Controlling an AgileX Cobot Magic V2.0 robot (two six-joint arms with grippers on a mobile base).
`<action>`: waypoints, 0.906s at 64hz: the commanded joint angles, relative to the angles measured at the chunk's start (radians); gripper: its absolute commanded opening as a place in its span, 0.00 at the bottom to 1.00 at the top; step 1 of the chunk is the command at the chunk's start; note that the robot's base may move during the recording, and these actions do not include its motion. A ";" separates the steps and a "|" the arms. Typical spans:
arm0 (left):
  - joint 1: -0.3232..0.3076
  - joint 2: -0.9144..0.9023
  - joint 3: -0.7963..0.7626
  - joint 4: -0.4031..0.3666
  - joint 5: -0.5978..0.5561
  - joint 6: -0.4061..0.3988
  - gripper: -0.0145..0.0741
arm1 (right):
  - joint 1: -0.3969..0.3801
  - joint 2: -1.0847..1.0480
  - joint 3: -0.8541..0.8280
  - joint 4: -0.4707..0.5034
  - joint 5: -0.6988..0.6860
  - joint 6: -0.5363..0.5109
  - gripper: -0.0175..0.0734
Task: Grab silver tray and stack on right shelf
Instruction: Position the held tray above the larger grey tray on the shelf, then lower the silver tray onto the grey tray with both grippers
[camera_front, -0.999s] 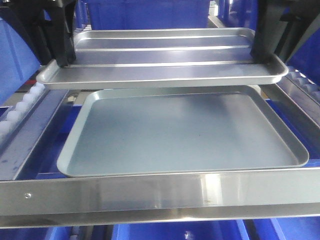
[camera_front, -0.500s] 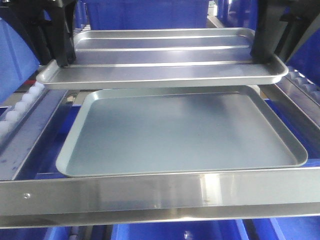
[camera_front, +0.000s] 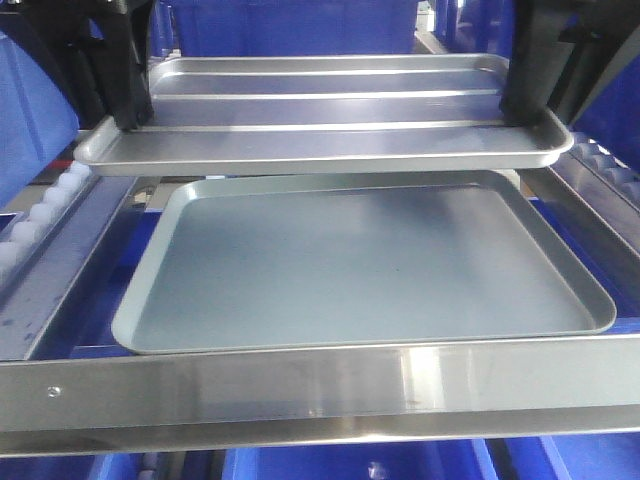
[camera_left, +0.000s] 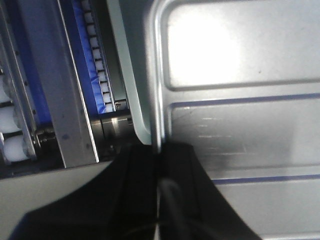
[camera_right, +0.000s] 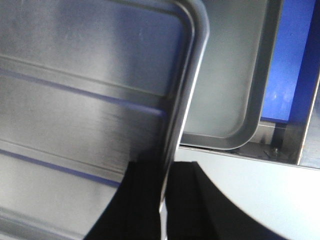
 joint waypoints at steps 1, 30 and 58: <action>-0.014 -0.038 -0.031 0.015 -0.096 0.036 0.06 | 0.001 -0.032 -0.035 0.011 -0.067 -0.030 0.25; 0.008 0.112 -0.078 -0.019 -0.261 0.071 0.06 | -0.169 0.048 -0.066 0.022 -0.109 -0.142 0.25; 0.039 0.263 -0.080 0.031 -0.343 0.065 0.06 | -0.217 0.320 -0.109 0.012 -0.285 -0.167 0.25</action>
